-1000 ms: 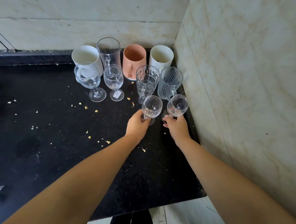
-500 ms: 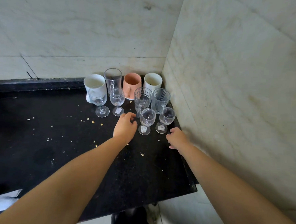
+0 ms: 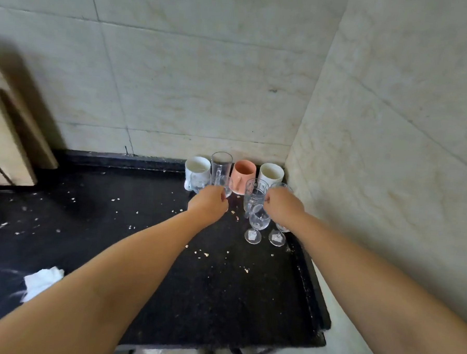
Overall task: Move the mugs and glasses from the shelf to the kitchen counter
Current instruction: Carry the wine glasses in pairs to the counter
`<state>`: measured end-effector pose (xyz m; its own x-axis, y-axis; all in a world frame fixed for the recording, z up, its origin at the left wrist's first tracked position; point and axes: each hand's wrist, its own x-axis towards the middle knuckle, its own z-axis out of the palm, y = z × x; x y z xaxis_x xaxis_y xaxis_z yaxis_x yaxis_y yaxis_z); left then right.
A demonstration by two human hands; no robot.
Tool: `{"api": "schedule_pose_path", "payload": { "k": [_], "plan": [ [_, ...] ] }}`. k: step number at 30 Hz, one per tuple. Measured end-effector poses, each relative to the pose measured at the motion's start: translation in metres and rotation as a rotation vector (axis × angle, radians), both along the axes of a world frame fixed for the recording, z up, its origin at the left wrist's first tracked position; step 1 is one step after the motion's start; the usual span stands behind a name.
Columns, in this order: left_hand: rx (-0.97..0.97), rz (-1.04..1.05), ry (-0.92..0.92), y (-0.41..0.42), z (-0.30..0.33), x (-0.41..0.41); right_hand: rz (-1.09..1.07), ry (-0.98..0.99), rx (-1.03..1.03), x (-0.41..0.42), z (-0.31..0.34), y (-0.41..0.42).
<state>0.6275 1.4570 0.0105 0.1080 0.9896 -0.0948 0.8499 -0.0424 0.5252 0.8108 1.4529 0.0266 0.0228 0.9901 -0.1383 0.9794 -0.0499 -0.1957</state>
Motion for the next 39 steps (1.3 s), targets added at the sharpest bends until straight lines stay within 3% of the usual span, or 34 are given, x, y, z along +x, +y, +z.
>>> {"api": "schedule_pose_path", "payload": {
  "k": [4, 11, 21, 31, 39],
  "plan": [
    [-0.016, 0.175, 0.085, -0.024, 0.009, -0.045, 0.203, -0.105, 0.006, -0.034, 0.005, 0.003],
    [-0.056, 0.475, 0.083, -0.11, 0.001, -0.094, 0.588, -0.102, 0.042, -0.111, -0.007, -0.019],
    [-0.051, 0.821, 0.092, -0.261, -0.005, -0.178, 0.905, -0.125, 0.014, -0.237, -0.011, -0.115],
    [-0.024, 1.198, 0.083, -0.483, 0.001, -0.246, 1.223, -0.131, 0.055, -0.359, -0.007, -0.29],
    [-0.049, 1.508, 0.082, -0.746, 0.007, -0.288, 1.531, -0.041, 0.077, -0.454, -0.005, -0.546]
  ]
}}
